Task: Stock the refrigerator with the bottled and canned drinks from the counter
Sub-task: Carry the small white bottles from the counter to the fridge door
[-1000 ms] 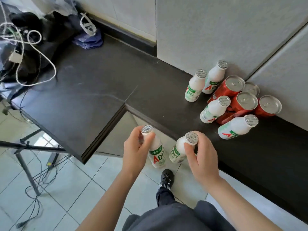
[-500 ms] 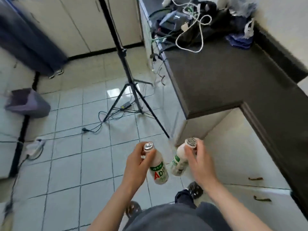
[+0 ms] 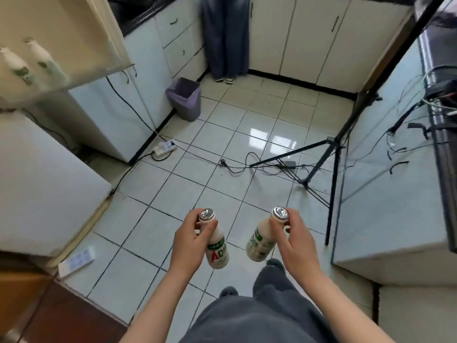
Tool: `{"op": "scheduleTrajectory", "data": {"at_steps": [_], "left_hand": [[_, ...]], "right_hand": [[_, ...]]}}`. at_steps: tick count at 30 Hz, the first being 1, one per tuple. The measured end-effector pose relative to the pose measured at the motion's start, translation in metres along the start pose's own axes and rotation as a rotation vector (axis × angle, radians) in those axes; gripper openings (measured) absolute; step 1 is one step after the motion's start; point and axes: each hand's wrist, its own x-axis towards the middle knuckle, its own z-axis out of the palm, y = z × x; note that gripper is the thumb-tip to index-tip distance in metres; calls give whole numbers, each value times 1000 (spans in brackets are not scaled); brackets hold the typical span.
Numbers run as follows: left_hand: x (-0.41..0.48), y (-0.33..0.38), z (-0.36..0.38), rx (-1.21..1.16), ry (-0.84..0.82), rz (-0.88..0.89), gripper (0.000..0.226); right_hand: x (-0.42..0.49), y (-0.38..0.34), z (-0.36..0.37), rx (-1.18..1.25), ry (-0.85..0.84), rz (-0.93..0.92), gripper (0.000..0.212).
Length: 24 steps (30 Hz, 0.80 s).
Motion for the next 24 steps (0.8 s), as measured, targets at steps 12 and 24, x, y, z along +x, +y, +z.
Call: {"op": "scheduleTrajectory", "data": {"at_steps": [12,24], "left_hand": [[61,-52,-119,-121,400,-187,23],[199,-63,-277,-75,730,-235,19]], "right_hand": [[123,-92,158,44,-396,-154,4],[283,-230,330,129,-645,-362,19]]}}
